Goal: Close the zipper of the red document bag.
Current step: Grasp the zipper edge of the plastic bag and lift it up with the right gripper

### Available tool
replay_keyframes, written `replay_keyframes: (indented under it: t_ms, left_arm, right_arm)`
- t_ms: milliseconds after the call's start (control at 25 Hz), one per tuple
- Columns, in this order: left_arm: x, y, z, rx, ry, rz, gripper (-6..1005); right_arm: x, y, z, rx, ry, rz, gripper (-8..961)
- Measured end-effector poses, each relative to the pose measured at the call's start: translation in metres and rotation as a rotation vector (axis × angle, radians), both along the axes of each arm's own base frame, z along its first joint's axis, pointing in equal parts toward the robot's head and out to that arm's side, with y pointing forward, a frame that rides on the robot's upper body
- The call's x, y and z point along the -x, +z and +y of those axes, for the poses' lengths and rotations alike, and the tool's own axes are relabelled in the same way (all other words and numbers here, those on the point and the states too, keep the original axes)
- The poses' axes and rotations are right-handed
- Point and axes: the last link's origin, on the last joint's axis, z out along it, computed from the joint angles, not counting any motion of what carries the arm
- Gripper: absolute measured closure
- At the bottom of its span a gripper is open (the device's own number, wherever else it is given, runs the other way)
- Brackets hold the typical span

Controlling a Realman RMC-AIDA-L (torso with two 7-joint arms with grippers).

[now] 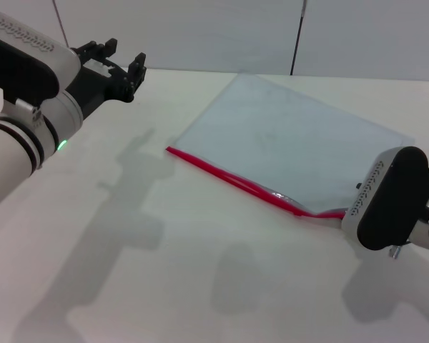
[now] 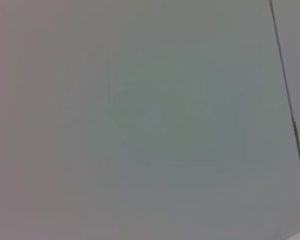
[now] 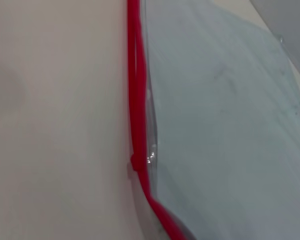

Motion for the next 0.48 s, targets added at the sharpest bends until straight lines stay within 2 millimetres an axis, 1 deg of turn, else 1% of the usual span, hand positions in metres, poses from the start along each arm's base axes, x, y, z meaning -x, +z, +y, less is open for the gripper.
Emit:
replay_keyframes:
  t_ms: [80, 320, 400, 480]
  left_arm:
    - [-0.0001, -0.0001, 0.0000, 0.000, -0.001, 0.000, 506]
    - [-0.0003, -0.0002, -0.0001, 0.000, -0.001, -0.001, 506]
    - [-0.0005, -0.0002, -0.0001, 0.000, -0.002, -0.001, 506]
    - [-0.0010, -0.0002, -0.0002, 0.001, -0.006, -0.003, 506]
  right_arm:
    - [0.0005, -0.0002, 0.0006, 0.001, 0.000, -0.001, 256]
    - [0.0013, -0.0014, 0.0026, 0.005, 0.002, -0.004, 388]
    - [0.0011, -0.0013, 0.0029, 0.005, 0.002, -0.005, 604]
    - [0.0021, -0.0007, 0.0035, 0.001, 0.002, -0.001, 654]
